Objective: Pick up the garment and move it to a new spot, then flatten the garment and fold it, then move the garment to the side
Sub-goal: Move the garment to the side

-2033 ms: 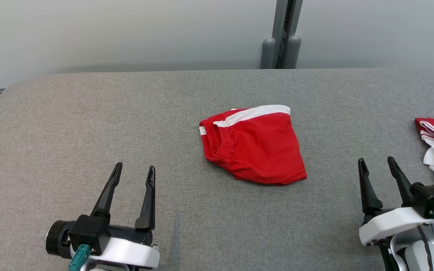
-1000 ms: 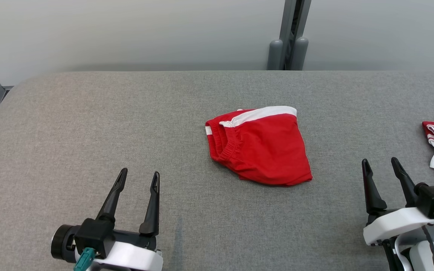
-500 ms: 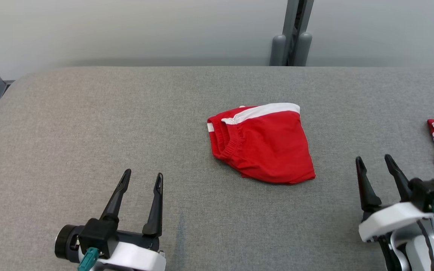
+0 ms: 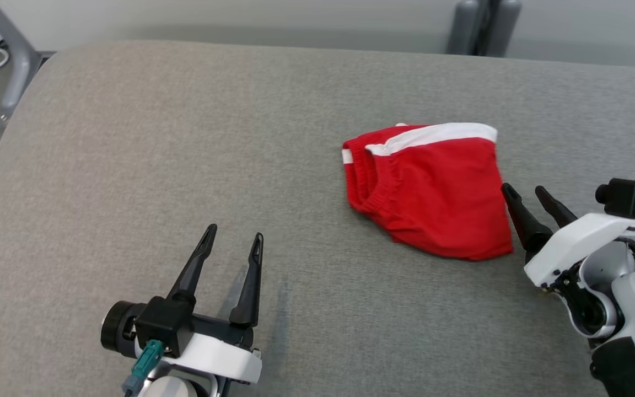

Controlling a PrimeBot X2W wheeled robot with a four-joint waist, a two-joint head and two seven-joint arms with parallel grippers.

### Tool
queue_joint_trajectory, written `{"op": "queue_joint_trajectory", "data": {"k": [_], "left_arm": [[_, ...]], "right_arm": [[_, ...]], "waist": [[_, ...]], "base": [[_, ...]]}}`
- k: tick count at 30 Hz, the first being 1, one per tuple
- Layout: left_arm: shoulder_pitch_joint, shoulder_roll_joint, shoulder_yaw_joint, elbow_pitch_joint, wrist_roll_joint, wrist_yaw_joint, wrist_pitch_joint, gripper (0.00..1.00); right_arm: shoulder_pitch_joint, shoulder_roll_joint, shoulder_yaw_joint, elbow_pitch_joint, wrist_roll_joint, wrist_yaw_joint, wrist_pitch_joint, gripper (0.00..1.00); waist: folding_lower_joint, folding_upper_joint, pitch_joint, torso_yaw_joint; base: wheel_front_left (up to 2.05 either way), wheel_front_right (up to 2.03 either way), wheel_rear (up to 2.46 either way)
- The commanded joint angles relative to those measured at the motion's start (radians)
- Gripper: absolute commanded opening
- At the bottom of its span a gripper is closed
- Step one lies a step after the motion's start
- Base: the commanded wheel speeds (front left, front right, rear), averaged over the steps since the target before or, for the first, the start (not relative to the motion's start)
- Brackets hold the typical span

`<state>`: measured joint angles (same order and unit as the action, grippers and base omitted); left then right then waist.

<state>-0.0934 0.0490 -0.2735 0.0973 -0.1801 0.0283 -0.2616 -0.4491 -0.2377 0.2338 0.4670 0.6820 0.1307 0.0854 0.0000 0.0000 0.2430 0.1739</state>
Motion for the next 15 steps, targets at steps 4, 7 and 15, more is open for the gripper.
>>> {"op": "queue_joint_trajectory", "data": {"k": [4, 7, 15], "left_arm": [[-0.025, 0.004, -0.015, 0.021, -0.009, 0.009, -0.003, 1.00], [-0.031, 0.004, -0.027, 0.033, -0.013, 0.012, -0.003, 1.00], [-0.043, 0.004, -0.051, 0.030, -0.028, 0.026, -0.003, 1.00]], "right_arm": [[-0.043, -0.044, 0.024, 0.044, 0.105, 0.000, 0.106, 1.00], [-0.061, -0.060, 0.036, 0.070, 0.160, 0.000, 0.146, 1.00], [-0.083, -0.062, 0.060, 0.118, 0.284, 0.000, 0.229, 1.00]], "waist": [[0.0000, 0.0000, 0.038, 0.060], [0.0000, 0.0000, 0.048, 0.087], [0.0000, 0.0000, 0.067, 0.146]], "base": [[0.00, 0.00, 0.00], [0.00, 0.00, 0.00], [0.00, 0.00, 0.00]]}}
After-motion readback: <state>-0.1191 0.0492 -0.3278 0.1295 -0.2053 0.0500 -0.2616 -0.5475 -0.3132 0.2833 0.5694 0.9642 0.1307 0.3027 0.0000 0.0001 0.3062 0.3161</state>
